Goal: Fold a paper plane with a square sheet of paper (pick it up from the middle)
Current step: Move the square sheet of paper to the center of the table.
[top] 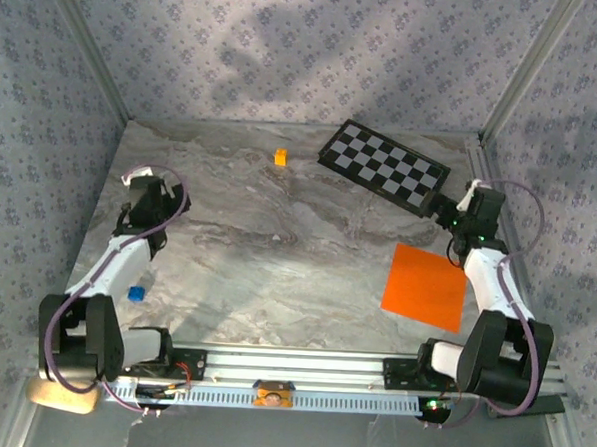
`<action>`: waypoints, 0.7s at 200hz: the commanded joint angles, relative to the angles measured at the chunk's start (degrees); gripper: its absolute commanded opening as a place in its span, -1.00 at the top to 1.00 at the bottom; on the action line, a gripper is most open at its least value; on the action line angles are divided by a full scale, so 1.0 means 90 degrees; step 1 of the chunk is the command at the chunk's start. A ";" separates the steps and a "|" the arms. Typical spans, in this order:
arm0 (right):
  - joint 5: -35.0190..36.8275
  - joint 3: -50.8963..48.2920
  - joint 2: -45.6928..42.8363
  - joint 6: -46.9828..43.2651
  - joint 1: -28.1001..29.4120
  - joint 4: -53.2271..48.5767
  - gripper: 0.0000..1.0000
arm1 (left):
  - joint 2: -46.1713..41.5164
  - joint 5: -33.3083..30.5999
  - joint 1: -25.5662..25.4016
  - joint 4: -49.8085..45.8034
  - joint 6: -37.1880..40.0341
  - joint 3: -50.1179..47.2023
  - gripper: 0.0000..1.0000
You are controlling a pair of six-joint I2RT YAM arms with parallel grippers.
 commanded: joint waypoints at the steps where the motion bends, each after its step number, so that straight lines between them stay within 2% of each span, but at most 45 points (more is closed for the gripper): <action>1: -0.1254 0.0024 -0.0226 0.0645 -0.0330 -0.1910 -0.93 | -0.0606 0.1077 0.0051 -0.0980 -0.0833 -0.0242 -1.00; 16: -0.1187 -0.0107 -0.0544 0.0667 -0.0401 -0.2197 -0.95 | -0.0957 0.2165 0.0055 -0.0781 -0.1038 -0.0451 -1.00; 30: -0.1012 -0.0192 -0.0620 0.0760 -0.0418 -0.2529 -0.98 | -0.1226 0.2625 0.0050 -0.0727 -0.1496 -0.0608 -1.00; 47: -0.1251 -0.0309 -0.0442 0.0803 -0.0419 -0.2762 -0.94 | -0.1523 0.2706 0.0012 -0.0854 -0.2116 -0.0774 -1.00; 73: -0.1850 -0.0606 -0.0223 0.0873 -0.0340 -0.2591 -0.80 | -0.1926 0.3300 -0.0144 -0.0928 -0.2350 -0.0981 -1.00; 87: -0.1741 -0.0636 -0.0144 0.0888 -0.0234 -0.2601 -0.79 | -0.2072 0.3629 -0.0288 -0.0773 -0.2289 -0.1121 -0.99; 105: -0.1263 -0.0517 -0.0028 0.0835 -0.0139 -0.2916 -0.78 | -0.2167 0.3607 -0.0566 -0.0656 -0.2361 -0.1267 -0.99; 140: -0.1005 -0.0534 0.0269 0.0793 -0.0080 -0.3057 -0.78 | -0.2113 0.3752 -0.0927 -0.0686 -0.2329 -0.1302 -1.00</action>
